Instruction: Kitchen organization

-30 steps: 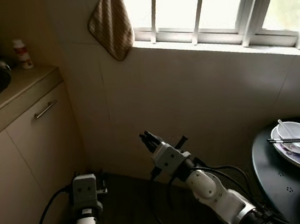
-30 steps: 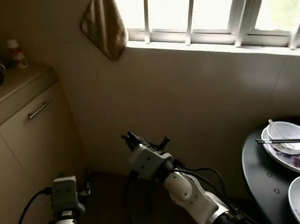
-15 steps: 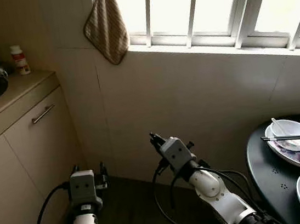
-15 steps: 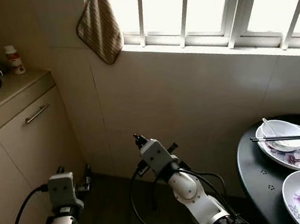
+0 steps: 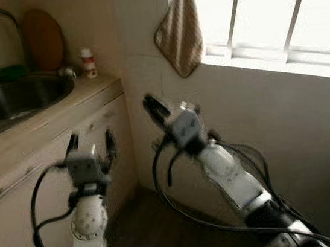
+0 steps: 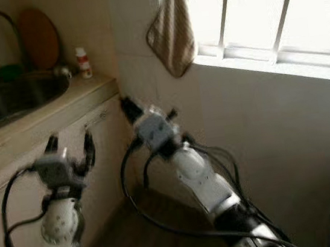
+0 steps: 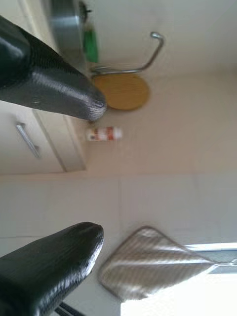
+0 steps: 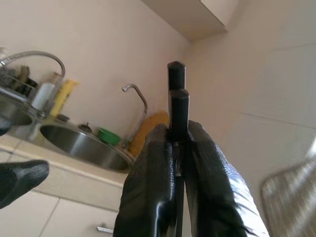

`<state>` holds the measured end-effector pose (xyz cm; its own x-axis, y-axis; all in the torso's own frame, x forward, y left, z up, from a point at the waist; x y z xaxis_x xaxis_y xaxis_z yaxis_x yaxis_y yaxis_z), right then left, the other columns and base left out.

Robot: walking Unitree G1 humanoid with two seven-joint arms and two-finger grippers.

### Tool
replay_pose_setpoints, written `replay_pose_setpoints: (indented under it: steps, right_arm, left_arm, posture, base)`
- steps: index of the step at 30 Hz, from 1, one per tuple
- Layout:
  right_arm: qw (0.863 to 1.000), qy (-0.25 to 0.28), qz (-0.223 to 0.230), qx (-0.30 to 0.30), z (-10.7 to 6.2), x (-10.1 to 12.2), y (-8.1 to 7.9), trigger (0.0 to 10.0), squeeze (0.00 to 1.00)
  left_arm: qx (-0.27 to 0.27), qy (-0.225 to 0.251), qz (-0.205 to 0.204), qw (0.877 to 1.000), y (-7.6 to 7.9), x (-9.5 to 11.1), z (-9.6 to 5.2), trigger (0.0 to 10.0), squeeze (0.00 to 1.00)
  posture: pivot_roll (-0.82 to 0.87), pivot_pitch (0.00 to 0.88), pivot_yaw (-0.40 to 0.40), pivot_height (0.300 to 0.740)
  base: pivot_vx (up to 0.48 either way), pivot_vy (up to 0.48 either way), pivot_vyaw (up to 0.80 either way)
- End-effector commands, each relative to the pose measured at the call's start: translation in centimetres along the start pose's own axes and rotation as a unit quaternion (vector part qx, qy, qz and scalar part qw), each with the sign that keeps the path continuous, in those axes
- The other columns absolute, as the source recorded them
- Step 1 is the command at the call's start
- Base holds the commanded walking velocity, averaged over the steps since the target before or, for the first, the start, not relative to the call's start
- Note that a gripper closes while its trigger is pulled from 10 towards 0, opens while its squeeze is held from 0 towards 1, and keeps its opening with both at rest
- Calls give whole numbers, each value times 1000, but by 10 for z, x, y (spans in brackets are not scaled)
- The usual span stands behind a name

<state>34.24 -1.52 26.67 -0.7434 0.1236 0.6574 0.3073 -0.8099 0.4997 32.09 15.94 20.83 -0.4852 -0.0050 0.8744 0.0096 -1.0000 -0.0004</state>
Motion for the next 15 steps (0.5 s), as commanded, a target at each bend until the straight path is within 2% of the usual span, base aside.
replay_pose_setpoints:
  steps: [1, 6, 13, 15]
  right_arm:
    - [999, 34, 21, 2, 9, 17, -3, 10000, 0]
    - [997, 46, 63, 6, 13, 24, -4, 10000, 0]
    - [995, 53, 79, -2, 19, 28, 2, 10000, 0]
    - [995, 54, 81, -4, 20, 28, 4, 10000, 0]
  left_arm:
    - [3, 4, 11, 1000, -5, 7, 4, 10000, 0]
    - [-2, 18, 22, 1000, -2, 22, 9, 10000, 0]
    - [-3, 18, 31, 999, -2, 24, 9, 10000, 0]
    - [-5, 21, 35, 999, -1, 29, 11, 10000, 0]
  posture:
    - [62, 0, -77, 740]
    - [72, 0, -80, 740]
    - [74, 0, -77, 740]
    - [74, 0, -77, 740]
  base:
    - [251, 0, 800]
    - [244, 0, 800]
    - [34, 0, 800]
    - [240, 0, 800]
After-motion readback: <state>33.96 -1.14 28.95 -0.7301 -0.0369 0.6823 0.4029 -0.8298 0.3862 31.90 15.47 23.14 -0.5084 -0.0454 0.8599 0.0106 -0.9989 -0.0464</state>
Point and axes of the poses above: a point about 5 cm out from each wrist's last joint towards the gripper, its own z axis pointing out of the wrist towards the gripper, its own x axis along the axis of the wrist's last joint, y = z × x, the point moved 4 cm from there along z, pointing out of the wrist towards the gripper, and after that the axes turned 7 degrees about -z, right-handed, at the moved point
